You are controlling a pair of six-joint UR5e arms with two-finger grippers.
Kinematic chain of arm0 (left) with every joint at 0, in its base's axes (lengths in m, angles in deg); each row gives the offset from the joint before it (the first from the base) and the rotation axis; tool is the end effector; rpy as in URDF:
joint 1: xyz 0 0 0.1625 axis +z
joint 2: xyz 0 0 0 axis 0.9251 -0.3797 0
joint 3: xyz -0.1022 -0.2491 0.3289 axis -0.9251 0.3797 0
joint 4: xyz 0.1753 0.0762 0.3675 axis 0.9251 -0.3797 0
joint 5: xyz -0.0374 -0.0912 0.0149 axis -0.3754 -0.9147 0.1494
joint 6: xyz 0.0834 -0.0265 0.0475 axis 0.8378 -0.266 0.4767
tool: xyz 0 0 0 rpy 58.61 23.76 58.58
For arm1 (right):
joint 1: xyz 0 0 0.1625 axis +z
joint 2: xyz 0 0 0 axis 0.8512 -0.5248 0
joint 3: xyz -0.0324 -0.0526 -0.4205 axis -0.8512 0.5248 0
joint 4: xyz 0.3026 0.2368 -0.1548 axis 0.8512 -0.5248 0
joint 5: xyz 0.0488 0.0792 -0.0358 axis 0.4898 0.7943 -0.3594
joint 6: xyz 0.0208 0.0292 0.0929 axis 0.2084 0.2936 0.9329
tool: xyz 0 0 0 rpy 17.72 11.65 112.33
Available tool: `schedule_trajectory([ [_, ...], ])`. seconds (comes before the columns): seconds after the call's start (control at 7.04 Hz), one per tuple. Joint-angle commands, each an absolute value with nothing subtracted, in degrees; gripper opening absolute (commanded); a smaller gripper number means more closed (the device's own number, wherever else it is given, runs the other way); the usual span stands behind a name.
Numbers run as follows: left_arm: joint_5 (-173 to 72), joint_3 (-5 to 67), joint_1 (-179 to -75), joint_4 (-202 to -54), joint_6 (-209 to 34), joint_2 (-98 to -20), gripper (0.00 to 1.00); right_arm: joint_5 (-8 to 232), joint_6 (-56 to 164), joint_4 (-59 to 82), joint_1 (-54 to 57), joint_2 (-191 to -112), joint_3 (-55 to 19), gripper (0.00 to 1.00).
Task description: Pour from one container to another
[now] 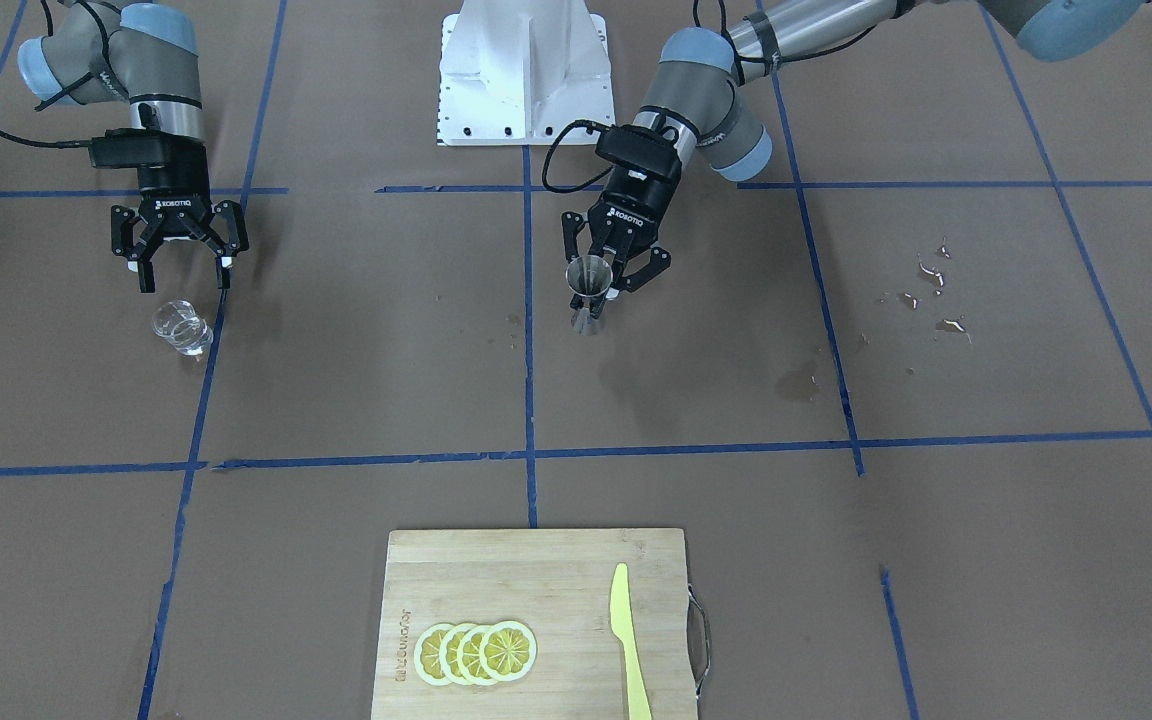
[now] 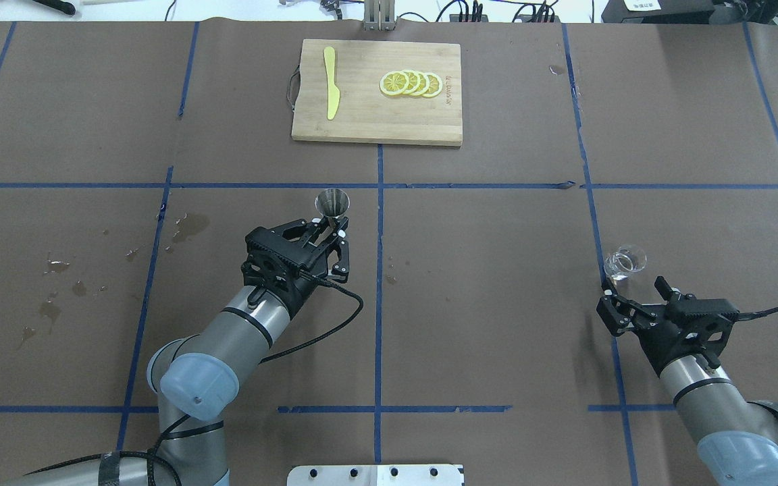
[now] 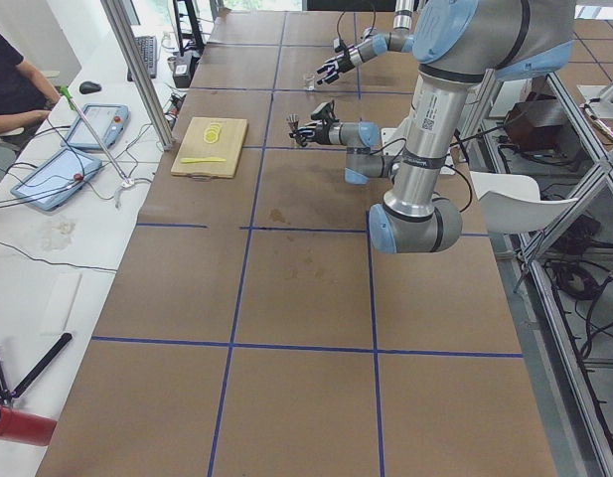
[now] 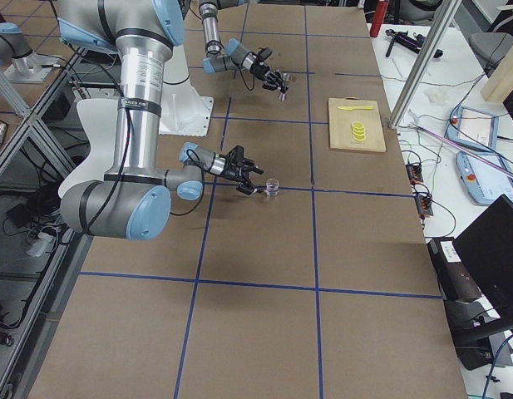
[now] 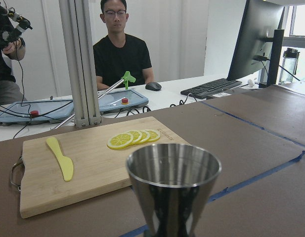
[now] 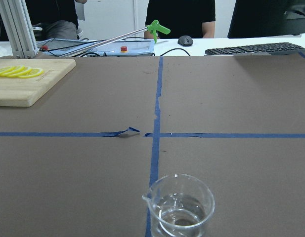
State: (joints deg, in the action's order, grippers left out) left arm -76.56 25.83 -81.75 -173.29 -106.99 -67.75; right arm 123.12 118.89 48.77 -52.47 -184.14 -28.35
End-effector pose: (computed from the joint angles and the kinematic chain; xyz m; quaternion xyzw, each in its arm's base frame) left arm 0.5571 -0.3461 0.2702 0.5930 0.4285 -0.0275 0.6812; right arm -0.3818 -0.2558 0.5272 0.4647 -0.3311 0.1843 0.8003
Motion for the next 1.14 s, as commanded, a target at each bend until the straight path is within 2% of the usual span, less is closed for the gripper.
schedule_trajectory([
  [0.0,-76.5,25.9,-82.4,-173.5,-107.0,-68.0,0.0,122.9,118.9,48.8,-52.5,-183.9,-28.0,0.94],
  [0.43,-77.1,25.9,-82.9,-173.4,-106.9,-67.8,0.0,120.8,118.6,48.7,-52.5,-179.2,-23.2,0.96],
  [0.99,-77.1,25.8,-82.9,-173.3,-106.8,-67.8,0.0,118.9,116.9,48.8,-51.0,-179.1,-21.4,0.95],
])
